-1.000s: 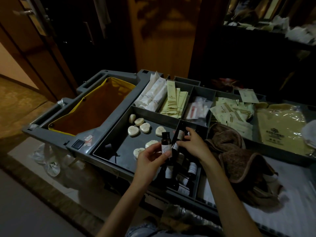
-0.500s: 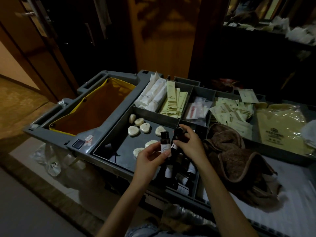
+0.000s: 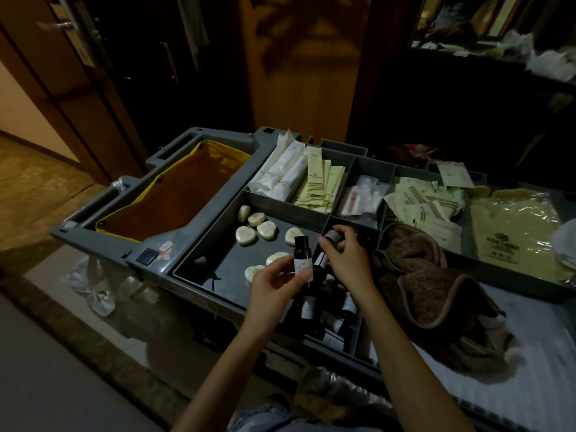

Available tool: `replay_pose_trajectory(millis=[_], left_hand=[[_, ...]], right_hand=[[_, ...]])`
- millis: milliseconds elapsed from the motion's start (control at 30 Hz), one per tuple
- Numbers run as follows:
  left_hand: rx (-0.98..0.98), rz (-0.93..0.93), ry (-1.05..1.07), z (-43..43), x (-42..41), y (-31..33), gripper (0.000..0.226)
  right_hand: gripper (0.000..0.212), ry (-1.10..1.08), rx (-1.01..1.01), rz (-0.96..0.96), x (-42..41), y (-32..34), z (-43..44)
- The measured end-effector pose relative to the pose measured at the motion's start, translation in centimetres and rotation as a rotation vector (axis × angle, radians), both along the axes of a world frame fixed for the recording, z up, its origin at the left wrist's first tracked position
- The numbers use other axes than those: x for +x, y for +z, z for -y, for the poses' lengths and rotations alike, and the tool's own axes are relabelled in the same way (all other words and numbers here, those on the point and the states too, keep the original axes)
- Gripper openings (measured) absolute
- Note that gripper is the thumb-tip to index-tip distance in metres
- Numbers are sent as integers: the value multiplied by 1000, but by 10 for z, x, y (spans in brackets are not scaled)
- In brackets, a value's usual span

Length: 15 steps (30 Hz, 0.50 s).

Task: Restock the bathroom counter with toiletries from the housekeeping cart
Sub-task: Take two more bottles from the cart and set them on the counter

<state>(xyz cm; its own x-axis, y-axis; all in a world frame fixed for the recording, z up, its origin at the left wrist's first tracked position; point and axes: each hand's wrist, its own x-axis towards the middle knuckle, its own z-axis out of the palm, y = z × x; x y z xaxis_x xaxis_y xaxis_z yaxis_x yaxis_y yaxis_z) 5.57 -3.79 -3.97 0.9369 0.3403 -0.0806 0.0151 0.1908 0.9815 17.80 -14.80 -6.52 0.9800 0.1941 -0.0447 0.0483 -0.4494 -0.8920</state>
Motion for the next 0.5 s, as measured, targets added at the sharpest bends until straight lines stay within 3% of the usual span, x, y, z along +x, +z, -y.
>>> replay_pose_trajectory(millis=[133,267,500], left_hand=[[0,-3,0,1,0,0,25],[-2,-6,4,0,1,-1,27],[15,-1,5,0,0,-2,25]], right_hand=[[39,13,-25,-41,2,2,0],[27,11,33,-67,5,1,-1],[21,-153,561,-342,12,7,1]])
